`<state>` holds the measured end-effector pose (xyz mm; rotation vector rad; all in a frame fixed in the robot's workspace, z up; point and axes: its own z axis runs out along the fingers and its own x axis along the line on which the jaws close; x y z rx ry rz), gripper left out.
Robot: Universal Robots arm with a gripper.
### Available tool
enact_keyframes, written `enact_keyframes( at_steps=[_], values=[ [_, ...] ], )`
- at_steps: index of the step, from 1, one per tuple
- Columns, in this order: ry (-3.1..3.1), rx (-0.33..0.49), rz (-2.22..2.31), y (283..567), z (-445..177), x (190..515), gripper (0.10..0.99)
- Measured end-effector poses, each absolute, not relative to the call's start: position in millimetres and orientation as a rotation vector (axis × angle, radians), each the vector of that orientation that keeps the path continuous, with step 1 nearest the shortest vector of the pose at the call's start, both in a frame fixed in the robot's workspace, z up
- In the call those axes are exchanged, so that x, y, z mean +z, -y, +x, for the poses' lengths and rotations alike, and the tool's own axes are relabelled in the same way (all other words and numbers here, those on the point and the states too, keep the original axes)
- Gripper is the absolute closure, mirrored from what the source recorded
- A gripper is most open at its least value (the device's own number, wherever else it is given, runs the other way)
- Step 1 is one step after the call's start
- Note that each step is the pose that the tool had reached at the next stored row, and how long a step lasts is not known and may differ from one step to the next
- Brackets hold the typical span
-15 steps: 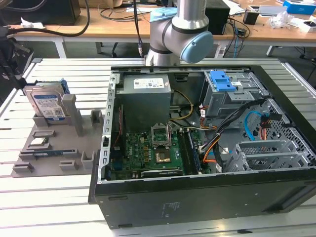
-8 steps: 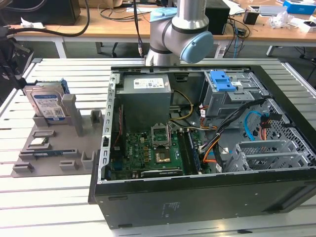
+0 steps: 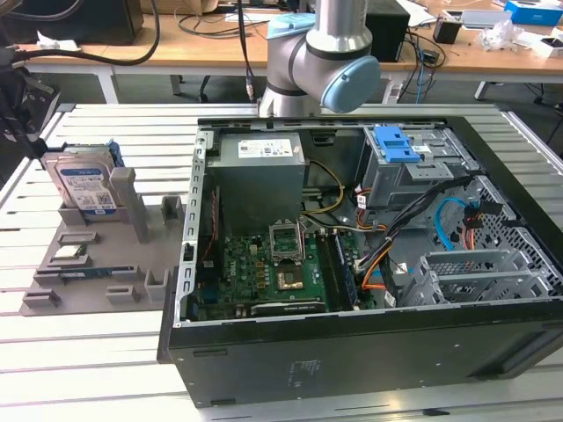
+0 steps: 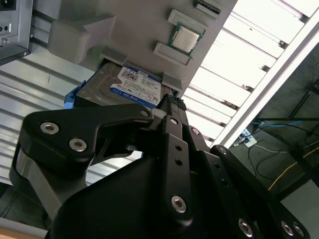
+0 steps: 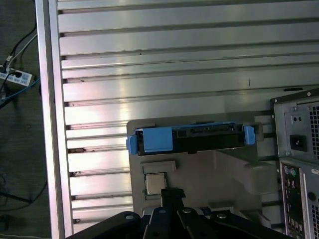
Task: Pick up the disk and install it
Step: 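Pick up the disk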
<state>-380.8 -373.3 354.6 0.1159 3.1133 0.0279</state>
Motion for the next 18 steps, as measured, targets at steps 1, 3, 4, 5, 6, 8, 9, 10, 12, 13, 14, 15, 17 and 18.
enact_keyframes(
  at_steps=[1,3,4,5,6,8,9,10,12,13,14,15,17,18],
  values=[
    [-3.113,0.028,0.115,373.4,-380.7,354.6,0.98],
    [-3.116,0.03,-0.031,373.3,-380.7,354.6,0.98],
    [-3.116,0.03,-0.067,373.3,-380.7,354.6,0.98],
    [-3.115,0.031,-0.093,373.3,-380.8,354.6,0.98],
    [-3.115,0.031,-0.124,373.3,-380.8,354.6,0.98],
    [-3.112,0.032,-0.193,373.3,-380.8,354.6,0.98],
    [-3.11,0.032,-0.219,373.3,-380.8,354.6,0.98],
    [-3.107,0.033,-0.257,373.3,-380.8,354.5,0.98],
    [-3.091,0.034,-0.415,373.3,-380.8,354.5,0.98],
    [-3.085,0.035,-0.46,373.3,-380.8,354.4,0.98],
    [-3.079,0.035,-0.499,373.3,-380.8,354.4,0.98],
    [-3.075,0.036,-0.528,373.3,-380.7,354.4,0.98],
    [-3.061,0.037,-0.607,373.3,-380.8,354.4,0.98],
    [-3.055,0.037,-0.636,373.4,-380.8,354.4,0.98]
  ],
)
